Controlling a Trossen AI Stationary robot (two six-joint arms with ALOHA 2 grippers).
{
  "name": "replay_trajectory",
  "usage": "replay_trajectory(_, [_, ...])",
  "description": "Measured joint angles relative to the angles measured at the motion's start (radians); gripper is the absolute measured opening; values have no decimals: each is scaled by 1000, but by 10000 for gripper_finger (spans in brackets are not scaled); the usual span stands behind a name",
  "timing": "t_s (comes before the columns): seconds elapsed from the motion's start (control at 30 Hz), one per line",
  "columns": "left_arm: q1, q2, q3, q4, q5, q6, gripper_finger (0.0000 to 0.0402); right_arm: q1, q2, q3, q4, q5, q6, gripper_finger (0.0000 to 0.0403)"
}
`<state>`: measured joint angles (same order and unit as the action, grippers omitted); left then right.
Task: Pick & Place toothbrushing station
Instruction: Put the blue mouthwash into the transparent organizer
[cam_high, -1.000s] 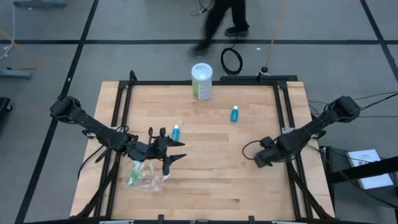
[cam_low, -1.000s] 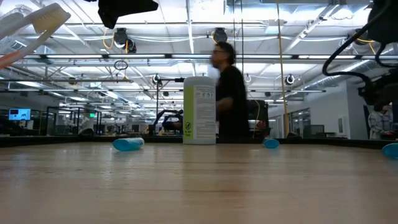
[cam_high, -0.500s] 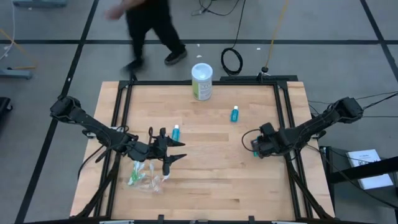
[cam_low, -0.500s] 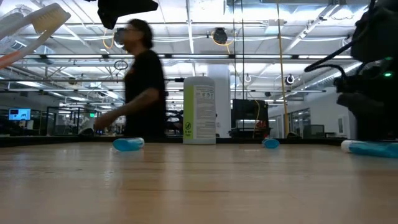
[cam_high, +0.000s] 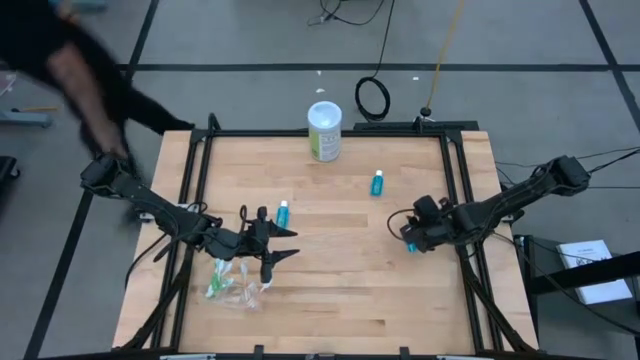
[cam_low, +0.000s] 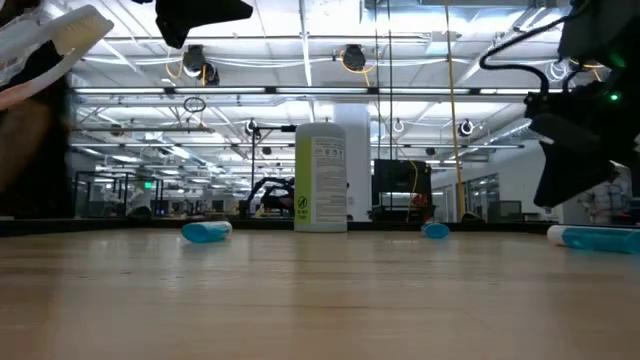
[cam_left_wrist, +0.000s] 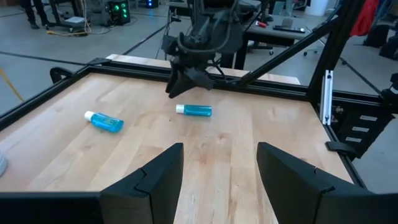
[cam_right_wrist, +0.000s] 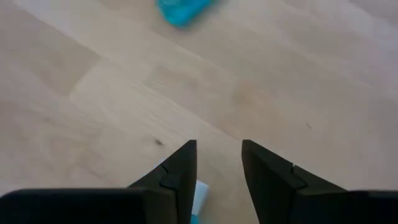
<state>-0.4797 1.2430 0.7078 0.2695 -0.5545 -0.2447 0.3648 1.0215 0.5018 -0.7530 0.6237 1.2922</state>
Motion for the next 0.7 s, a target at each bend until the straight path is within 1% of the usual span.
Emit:
replay_trajectory(0.13, [0,0,0,-2,0,0,212,-14,-7,0,99,56,-180,119])
replay_trajectory(0.27, [1,0,0,-1,0,0,212,-31,-14,0,265,56,-357,115])
replay_trajectory(0.33, [1,0,0,-1,0,0,212,-33,-18,9,343,20,-444,120])
replay_trajectory(0.43, [1,0,0,-6,0,-1,212,-33,-19,59,380,-103,-512,137])
replay_trajectory(0.5, [1,0,0,-6,2,-1,212,-33,-19,103,339,-194,-501,150])
replay_trajectory(0.53, [1,0,0,-6,5,-1,212,-33,-19,124,308,-232,-469,156])
replay_trajectory(0.63, [1,0,0,-6,5,-1,212,-31,-19,182,163,-332,-330,163])
replay_trajectory(0.7, [1,0,0,-6,5,-2,212,-25,-15,192,60,-379,-247,163])
